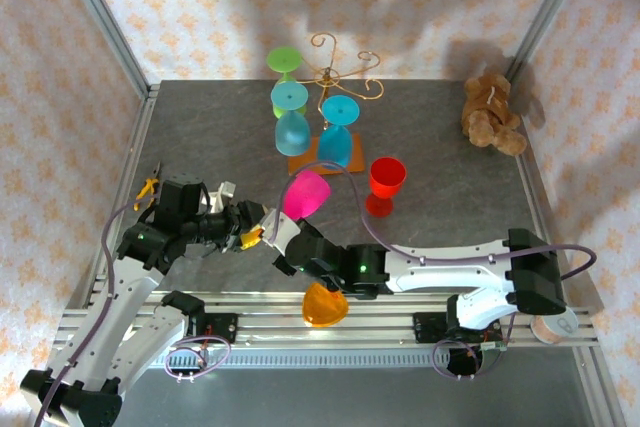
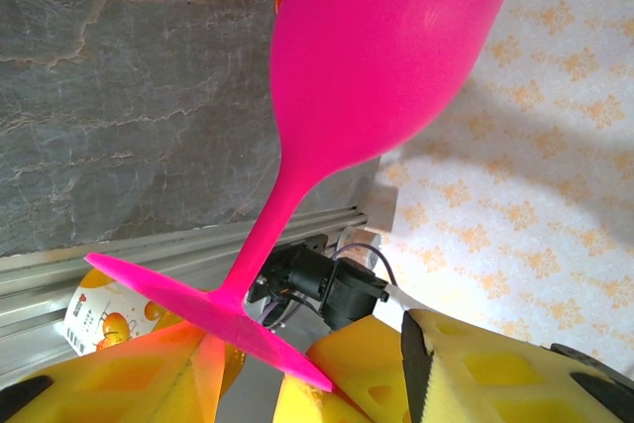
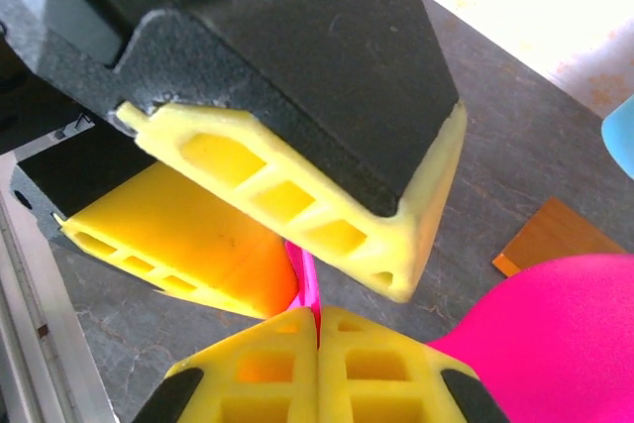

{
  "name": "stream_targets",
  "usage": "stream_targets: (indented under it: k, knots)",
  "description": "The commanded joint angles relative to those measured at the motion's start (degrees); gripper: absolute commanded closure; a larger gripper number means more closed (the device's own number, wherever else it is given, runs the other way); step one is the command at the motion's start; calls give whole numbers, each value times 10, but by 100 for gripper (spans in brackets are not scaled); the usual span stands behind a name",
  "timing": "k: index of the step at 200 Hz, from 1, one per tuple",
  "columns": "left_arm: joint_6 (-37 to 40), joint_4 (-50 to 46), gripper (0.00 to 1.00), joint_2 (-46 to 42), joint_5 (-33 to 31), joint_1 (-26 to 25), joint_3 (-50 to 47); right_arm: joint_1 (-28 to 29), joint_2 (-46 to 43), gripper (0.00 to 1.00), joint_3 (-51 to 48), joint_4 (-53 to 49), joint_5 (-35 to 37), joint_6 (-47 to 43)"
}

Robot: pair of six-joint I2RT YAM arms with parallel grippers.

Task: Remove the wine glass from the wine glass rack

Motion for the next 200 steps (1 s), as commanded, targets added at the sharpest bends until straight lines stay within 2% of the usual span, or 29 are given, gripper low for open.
stream_targets:
  k: [1,110,200]
  knots:
    - [-9,31,54,0,2,4,-15,8,-20,100,-6,28,22,-12]
    - [-10,43,64,5,0,4,-26,18,-30,100,3,32,18,-35]
    - [-13,52,95,3,3,4,-29,21,-24,100,21,19,5,-35]
